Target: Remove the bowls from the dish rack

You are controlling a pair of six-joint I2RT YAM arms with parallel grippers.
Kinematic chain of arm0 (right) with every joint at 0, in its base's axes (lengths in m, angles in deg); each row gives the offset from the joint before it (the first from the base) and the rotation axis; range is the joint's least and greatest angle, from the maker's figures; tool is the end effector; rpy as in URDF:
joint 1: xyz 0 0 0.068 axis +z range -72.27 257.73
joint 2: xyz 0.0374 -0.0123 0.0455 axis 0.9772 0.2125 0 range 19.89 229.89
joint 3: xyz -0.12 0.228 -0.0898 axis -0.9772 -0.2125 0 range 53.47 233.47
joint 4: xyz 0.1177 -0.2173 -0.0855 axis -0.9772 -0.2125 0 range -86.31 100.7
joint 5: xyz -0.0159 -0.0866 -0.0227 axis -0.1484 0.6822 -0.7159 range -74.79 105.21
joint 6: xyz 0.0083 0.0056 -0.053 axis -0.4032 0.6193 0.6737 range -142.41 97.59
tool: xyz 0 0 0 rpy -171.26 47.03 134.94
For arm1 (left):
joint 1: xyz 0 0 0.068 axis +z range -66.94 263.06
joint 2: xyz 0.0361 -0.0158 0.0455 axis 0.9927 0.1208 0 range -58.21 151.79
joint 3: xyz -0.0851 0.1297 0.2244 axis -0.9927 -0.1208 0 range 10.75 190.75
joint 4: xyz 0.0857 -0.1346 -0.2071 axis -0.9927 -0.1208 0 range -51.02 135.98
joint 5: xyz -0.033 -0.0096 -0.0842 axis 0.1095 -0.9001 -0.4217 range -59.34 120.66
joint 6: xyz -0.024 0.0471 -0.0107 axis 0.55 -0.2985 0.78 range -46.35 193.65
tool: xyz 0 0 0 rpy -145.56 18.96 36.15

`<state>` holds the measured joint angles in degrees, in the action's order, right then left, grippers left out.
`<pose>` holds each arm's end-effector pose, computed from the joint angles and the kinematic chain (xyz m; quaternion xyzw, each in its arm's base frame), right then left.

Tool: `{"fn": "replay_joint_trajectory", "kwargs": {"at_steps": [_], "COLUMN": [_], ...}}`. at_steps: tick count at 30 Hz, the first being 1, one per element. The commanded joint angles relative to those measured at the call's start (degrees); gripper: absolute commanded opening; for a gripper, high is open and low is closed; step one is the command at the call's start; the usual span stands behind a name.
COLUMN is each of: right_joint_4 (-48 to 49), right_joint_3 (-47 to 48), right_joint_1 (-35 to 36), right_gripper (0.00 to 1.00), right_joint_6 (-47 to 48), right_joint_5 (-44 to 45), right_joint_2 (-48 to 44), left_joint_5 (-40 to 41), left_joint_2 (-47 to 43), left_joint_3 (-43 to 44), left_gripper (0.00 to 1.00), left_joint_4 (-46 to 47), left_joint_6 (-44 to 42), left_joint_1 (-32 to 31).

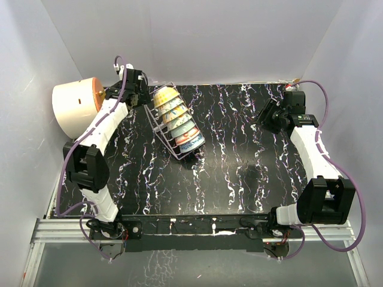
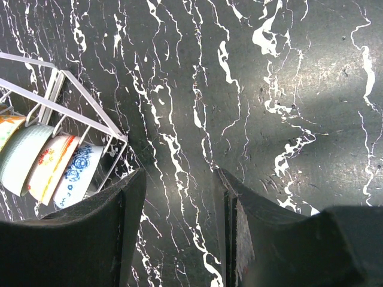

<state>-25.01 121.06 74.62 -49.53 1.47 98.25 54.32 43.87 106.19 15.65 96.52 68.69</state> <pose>0.2934 -0.0075 0.3065 0.1976 0.9017 0.1853 0.3369 0.4015 -0.0881 0.3388 -0.1561 0.8666 0.0343 0.4726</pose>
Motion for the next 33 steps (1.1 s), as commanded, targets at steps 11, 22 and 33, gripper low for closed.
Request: {"fn": "replay_joint_trajectory", "kwargs": {"at_steps": [11,22,33], "right_joint_4": [3.23,3.81,5.47], "right_joint_3": [-1.44,-3.75,-7.61], "right_joint_1": [-0.14,-0.13,-0.09], "right_gripper": [0.51,0.51,0.51], "right_joint_6": [-0.47,-1.41,-3.40], "right_joint_5": [-1.89,-2.97,-4.64], "right_joint_2": [-2.33,-3.76,-5.84], "left_joint_5": [6.94,7.09,7.00], "left_joint_2": [-7.83,-12.78,-18.07], "left_joint_3": [-8.05,-12.51,-17.77], "left_gripper": [0.76,0.76,0.76], "left_joint_4": [-6.86,-9.26,-10.83], "left_joint_6": [-3.46,-2.23,-1.59], "left_joint_1": [1.45,1.45,1.46]}}
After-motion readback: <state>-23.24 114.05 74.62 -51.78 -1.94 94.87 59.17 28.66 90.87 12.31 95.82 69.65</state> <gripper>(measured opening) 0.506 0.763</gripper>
